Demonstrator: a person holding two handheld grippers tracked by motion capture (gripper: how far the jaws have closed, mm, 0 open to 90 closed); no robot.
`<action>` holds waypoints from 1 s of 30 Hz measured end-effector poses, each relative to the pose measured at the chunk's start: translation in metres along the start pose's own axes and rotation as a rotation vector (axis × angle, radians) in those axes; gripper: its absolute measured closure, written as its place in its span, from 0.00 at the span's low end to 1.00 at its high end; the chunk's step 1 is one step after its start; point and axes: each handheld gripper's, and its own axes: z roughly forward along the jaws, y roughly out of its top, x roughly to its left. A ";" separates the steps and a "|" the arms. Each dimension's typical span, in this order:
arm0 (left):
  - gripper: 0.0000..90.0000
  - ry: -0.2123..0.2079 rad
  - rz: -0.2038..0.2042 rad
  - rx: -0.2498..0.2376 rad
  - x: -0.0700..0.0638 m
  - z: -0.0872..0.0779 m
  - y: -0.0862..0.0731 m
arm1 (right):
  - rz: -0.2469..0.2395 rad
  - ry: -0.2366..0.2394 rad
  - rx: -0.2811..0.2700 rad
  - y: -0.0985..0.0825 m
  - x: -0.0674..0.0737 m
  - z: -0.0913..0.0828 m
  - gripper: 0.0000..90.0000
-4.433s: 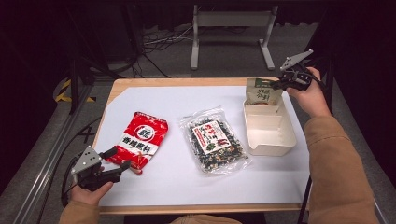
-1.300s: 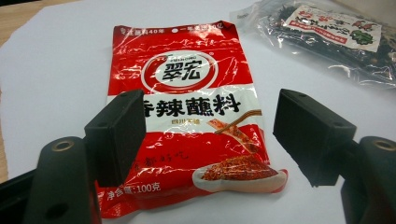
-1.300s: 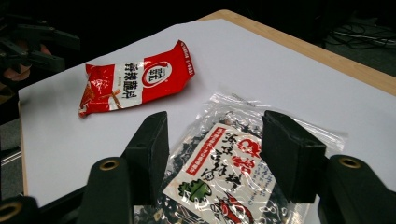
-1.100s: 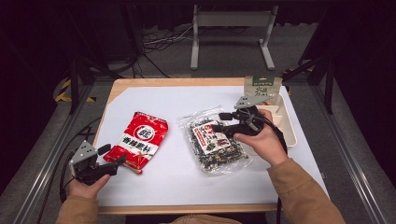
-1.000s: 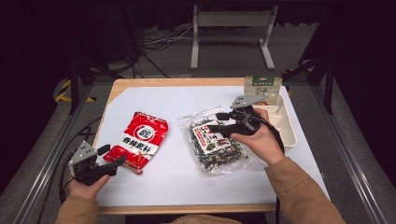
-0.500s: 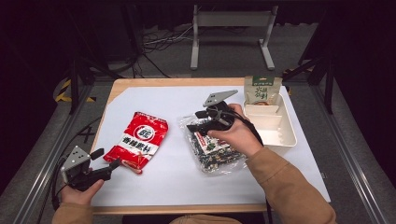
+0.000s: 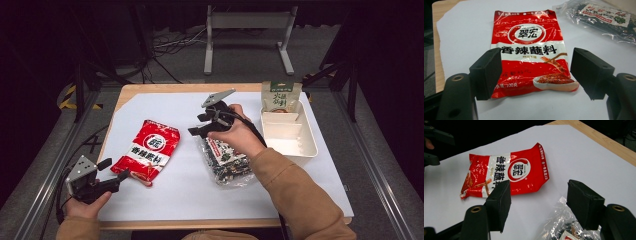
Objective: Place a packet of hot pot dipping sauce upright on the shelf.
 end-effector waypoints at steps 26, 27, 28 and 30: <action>0.29 -0.013 0.005 -0.012 0.000 0.002 0.004 | 0.069 0.002 0.077 0.009 -0.018 0.069 0.37; 0.29 -0.013 0.005 -0.012 0.000 0.002 0.004 | 0.076 0.005 0.080 0.008 -0.019 0.072 0.37; 0.29 -0.013 0.004 -0.012 0.000 0.002 0.004 | 0.083 0.009 0.083 0.008 -0.020 0.074 0.37; 0.29 -0.013 0.004 -0.015 0.000 0.002 0.004 | 0.092 0.016 0.089 0.006 -0.021 0.079 0.37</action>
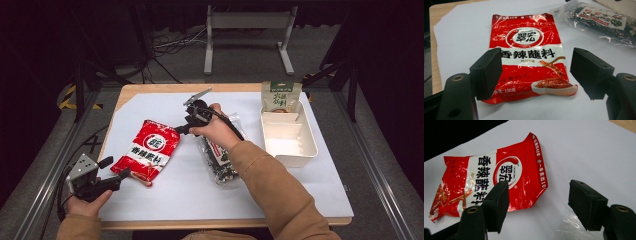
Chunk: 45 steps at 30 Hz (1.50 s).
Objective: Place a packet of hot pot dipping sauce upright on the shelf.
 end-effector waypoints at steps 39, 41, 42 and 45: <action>0.29 0.004 -0.009 0.004 0.001 -0.002 -0.002 | 0.082 0.065 0.105 -0.016 0.002 0.062 0.35; 0.29 0.004 -0.009 0.004 0.001 -0.002 -0.002 | 0.092 0.085 0.100 -0.015 0.004 0.062 0.37; 0.29 0.004 -0.009 0.004 0.001 -0.002 -0.002 | 0.092 0.085 0.100 -0.015 0.004 0.062 0.37; 0.29 0.005 -0.007 0.007 0.001 -0.001 -0.002 | 0.081 0.107 0.098 -0.014 0.005 0.061 0.42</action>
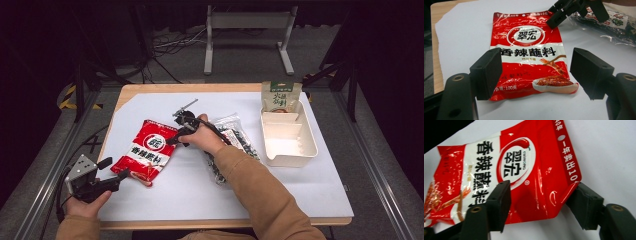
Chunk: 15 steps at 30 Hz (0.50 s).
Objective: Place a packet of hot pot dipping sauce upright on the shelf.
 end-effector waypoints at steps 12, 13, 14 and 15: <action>0.29 0.001 0.004 0.004 -0.001 0.001 0.000 | -0.041 0.037 0.017 0.002 0.008 0.000 0.59; 0.29 0.001 0.004 0.003 -0.001 0.001 0.000 | -0.038 0.040 0.020 0.002 0.008 0.000 0.61; 0.29 0.000 0.004 0.005 0.000 0.001 0.000 | -0.034 0.042 0.021 0.002 0.008 0.000 0.63; 0.29 0.001 0.004 0.006 0.000 0.001 0.000 | -0.031 0.045 0.022 0.002 0.007 0.000 0.64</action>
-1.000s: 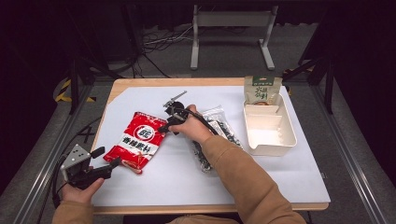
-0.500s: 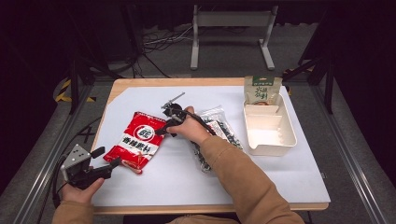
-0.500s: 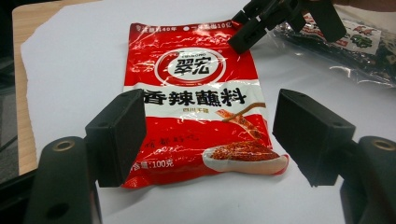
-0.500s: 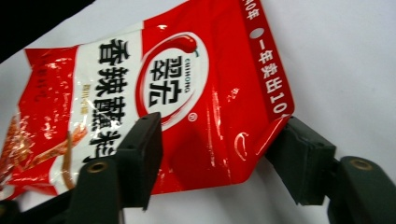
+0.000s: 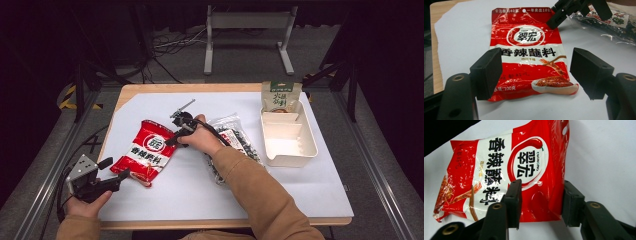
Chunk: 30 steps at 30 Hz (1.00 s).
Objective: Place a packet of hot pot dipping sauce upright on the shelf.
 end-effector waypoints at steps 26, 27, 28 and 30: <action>0.29 0.002 -0.006 -0.003 0.000 0.000 0.000 | -0.103 0.026 0.026 0.014 0.021 -0.006 0.99; 0.30 0.003 -0.003 -0.003 0.000 0.000 0.000 | -0.105 0.025 0.020 0.015 0.023 -0.008 0.99; 0.29 0.003 -0.003 -0.003 0.000 0.000 0.000 | -0.105 0.025 0.020 0.015 0.023 -0.008 0.99; 0.29 0.003 0.001 -0.001 -0.001 0.000 0.000 | -0.111 0.038 -0.002 0.019 0.025 -0.014 0.99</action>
